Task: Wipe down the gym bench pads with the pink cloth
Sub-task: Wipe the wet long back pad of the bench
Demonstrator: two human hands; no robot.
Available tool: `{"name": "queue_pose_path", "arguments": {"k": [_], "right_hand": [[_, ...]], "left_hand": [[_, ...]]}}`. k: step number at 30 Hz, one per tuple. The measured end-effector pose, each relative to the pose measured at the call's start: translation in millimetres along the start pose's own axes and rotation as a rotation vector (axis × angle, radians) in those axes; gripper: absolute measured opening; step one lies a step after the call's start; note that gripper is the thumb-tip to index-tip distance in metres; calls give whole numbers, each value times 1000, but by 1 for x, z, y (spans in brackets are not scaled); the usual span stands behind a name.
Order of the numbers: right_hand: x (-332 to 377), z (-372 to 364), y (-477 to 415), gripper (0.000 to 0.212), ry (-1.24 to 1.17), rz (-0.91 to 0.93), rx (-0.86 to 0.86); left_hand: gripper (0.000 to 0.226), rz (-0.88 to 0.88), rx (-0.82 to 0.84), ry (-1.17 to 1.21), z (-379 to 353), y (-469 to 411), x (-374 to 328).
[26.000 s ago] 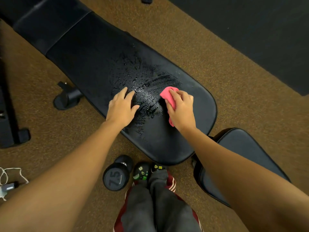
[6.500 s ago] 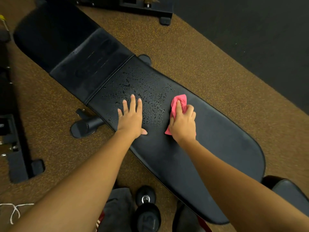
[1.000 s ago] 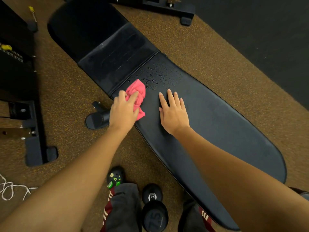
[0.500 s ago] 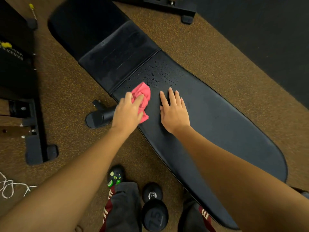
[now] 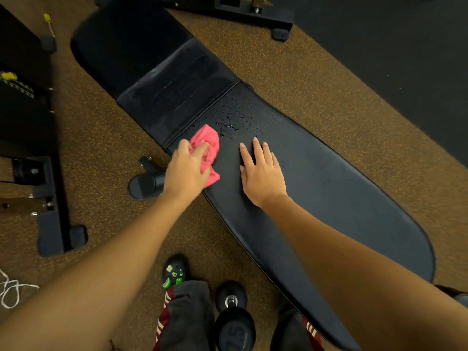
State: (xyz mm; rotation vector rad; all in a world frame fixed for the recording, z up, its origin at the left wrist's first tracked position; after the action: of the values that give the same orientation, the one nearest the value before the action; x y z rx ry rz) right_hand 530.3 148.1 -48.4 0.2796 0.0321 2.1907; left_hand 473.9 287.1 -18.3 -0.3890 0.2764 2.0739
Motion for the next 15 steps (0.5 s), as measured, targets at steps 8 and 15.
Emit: {"name": "queue_pose_path", "arguments": {"k": [8,15], "right_hand": [[2,4,-2,52,0,-12,-46],[2,9,-19,52,27,-2,-129]], "left_hand": [[54,-17,-123,36,14,-45,6],[52,-61,-50,-32,-3,-58,4]]}}
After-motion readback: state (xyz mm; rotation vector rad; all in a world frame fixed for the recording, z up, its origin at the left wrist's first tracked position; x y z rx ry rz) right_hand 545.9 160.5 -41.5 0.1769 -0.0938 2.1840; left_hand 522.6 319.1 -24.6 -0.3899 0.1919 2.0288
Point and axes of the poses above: each hand's wrist, its own y-axis away from the middle knuckle, its own z-axis out of the back of the hand, x = y × z, the point moved 10 cm from there along -y, towards the middle knuckle, and after that the axes turned 14 degrees about -x, right-handed, at the moved point
